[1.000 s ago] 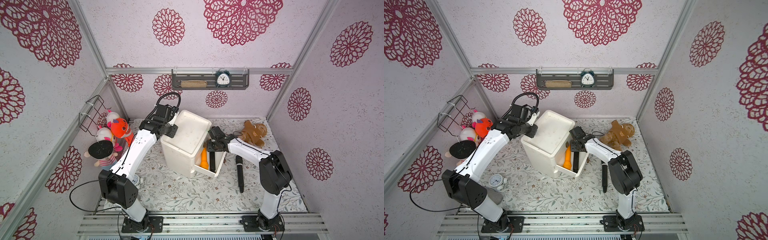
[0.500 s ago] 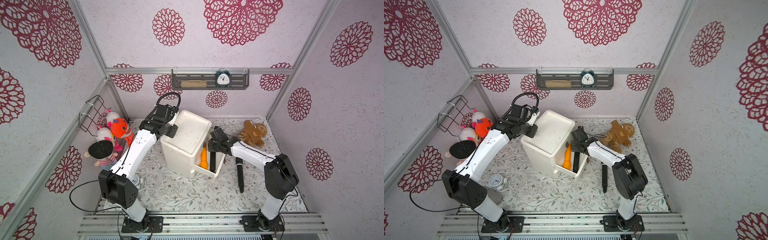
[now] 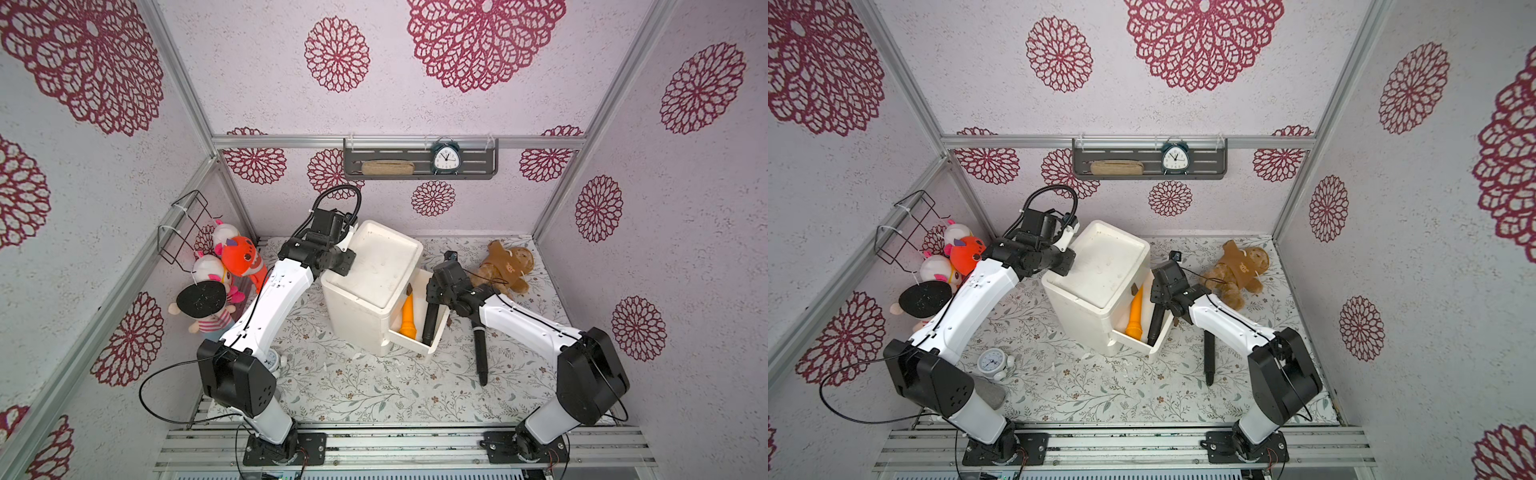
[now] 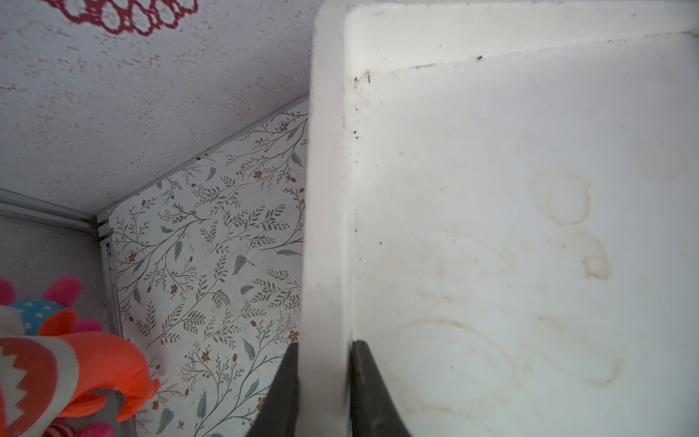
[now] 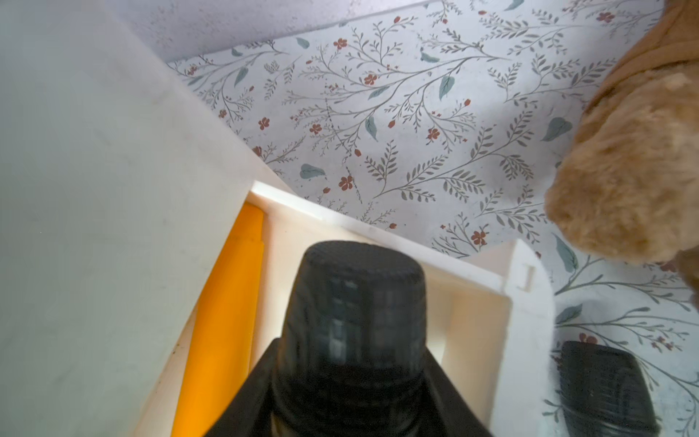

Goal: Take the microphone out of the drawer
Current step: Pick up the microphone from the drawer, then place the microphone at the center of the board.

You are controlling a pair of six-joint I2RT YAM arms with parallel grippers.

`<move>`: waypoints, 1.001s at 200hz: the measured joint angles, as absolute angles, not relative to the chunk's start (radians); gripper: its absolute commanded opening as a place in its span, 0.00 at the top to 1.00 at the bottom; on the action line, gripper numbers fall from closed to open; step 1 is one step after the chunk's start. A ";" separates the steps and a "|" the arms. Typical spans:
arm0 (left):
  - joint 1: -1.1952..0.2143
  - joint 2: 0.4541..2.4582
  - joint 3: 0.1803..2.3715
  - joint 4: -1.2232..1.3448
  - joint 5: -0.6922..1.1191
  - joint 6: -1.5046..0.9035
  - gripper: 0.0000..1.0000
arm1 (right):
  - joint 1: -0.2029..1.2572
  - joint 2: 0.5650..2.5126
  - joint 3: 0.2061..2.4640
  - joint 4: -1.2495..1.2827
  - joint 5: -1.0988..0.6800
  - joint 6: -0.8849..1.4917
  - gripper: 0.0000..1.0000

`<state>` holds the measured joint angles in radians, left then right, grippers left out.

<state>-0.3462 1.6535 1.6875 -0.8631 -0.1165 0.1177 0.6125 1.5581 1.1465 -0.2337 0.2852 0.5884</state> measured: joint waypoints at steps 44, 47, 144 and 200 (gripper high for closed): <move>-0.346 1.654 1.687 -0.863 -0.117 0.118 0.99 | 0.575 1.457 1.079 -0.117 0.249 0.598 1.00; -0.346 1.654 1.687 -0.863 -0.117 0.117 0.99 | 0.569 1.449 1.071 -0.105 0.239 0.601 1.00; -0.346 1.654 1.687 -0.863 -0.117 0.117 0.99 | 0.320 1.245 0.931 0.075 -0.031 0.666 1.00; -0.346 1.654 1.687 -0.863 -0.117 0.116 0.99 | 0.166 1.183 0.897 0.057 -0.191 0.668 1.00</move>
<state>-0.3462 1.6535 1.6867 -0.8627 -0.1165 0.1162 0.1658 1.1828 0.8970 0.0566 -0.1905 0.6678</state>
